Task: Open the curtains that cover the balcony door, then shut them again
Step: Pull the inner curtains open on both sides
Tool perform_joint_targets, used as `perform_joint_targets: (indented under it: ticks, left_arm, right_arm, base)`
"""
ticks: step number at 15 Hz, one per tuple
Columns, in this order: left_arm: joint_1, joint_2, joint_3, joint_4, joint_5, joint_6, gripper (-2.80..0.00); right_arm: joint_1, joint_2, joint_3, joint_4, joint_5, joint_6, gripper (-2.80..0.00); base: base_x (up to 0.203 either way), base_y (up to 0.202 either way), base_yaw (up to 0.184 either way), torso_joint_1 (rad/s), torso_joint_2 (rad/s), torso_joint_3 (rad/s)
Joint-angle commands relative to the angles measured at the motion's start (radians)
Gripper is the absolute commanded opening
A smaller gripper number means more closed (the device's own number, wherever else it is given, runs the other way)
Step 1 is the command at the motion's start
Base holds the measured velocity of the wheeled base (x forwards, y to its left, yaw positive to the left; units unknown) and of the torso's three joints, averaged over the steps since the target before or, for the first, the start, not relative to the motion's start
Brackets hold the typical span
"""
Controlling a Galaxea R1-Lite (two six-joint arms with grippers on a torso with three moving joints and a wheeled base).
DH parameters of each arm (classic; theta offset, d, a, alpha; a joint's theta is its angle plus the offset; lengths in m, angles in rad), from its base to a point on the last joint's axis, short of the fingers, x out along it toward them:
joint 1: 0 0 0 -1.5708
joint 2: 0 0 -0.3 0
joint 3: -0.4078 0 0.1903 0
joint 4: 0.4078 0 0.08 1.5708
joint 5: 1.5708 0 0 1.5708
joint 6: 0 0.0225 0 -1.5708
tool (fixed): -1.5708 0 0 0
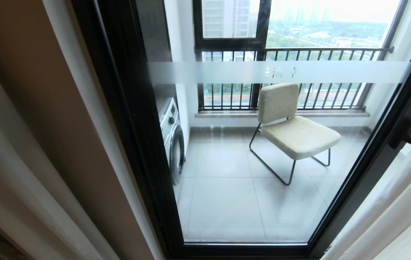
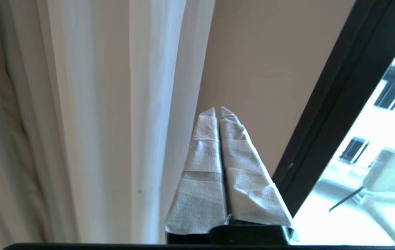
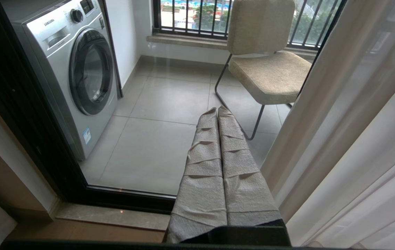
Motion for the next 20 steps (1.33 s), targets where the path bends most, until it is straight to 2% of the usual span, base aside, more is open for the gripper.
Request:
perform_joint_targets:
  ticks: [1, 6, 7, 8, 10, 12, 13, 15, 18, 20]
  left_arm:
    - [0.0, -0.031, 0.051, -0.003, -0.002, -0.002, -2.8]
    - [-0.032, -0.095, 0.146, 0.005, -0.021, -0.002, -2.8]
    - [-0.083, -0.112, 0.156, 0.025, -0.015, -0.001, -2.8]
    - [-0.169, -0.128, 0.16, 0.054, -0.004, -0.001, -2.8]
    - [-0.383, -0.169, 0.174, 0.131, 0.053, 0.003, -2.8]
    - [-0.571, -0.259, 0.224, 0.216, 0.181, 0.015, -2.8]
    - [-0.612, -0.316, 0.279, 0.243, 0.237, 0.029, -2.8]
    - [-0.623, -0.417, 0.391, 0.264, 0.274, 0.072, -2.8]
    - [-0.621, -0.593, 0.596, 0.26, 0.288, 0.166, -2.8]
    - [-0.646, -0.689, 0.699, 0.237, 0.296, 0.188, -2.8]
  right_arm:
    - [0.0, 0.0, -0.001, 0.0, 0.001, -0.001, -2.8]
    - [0.0, 0.0, -0.001, 0.0, 0.001, -0.001, -2.8]
    - [0.0, 0.0, 0.001, 0.0, 0.001, -0.001, -2.8]
    - [0.0, 0.0, -0.001, 0.0, 0.001, -0.001, -2.8]
    - [0.0, 0.0, -0.001, 0.0, 0.001, -0.001, -2.8]
    - [0.0, 0.0, -0.001, 0.0, 0.001, -0.001, -2.8]
    - [0.0, 0.0, -0.001, 0.0, 0.001, -0.001, -2.8]
    - [0.0, 0.0, -0.001, 0.0, 0.001, -0.001, -2.8]
    - [0.0, 0.0, 0.001, 0.0, 0.001, -0.001, -2.8]
    - [0.0, 0.0, -0.001, 0.0, 0.001, -0.001, -2.8]
  base:
    - [0.0, 0.0, 0.0, 0.0, 0.0, 0.0]
    - [0.0, 0.0, 0.0, 0.0, 0.0, 0.0]
    - [0.0, 0.0, 0.0, 0.0, 0.0, 0.0]
    - [0.0, 0.0, 0.0, 0.0, 0.0, 0.0]
    - [0.0, 0.0, 0.0, 0.0, 0.0, 0.0]
    - [0.0, 0.0, 0.0, 0.0, 0.0, 0.0]
    - [0.0, 0.0, 0.0, 0.0, 0.0, 0.0]
    - [0.0, 0.0, 0.0, 0.0, 0.0, 0.0]
    - [0.0, 0.0, 0.0, 0.0, 0.0, 0.0]
    - [0.0, 0.0, 0.0, 0.0, 0.0, 0.0]
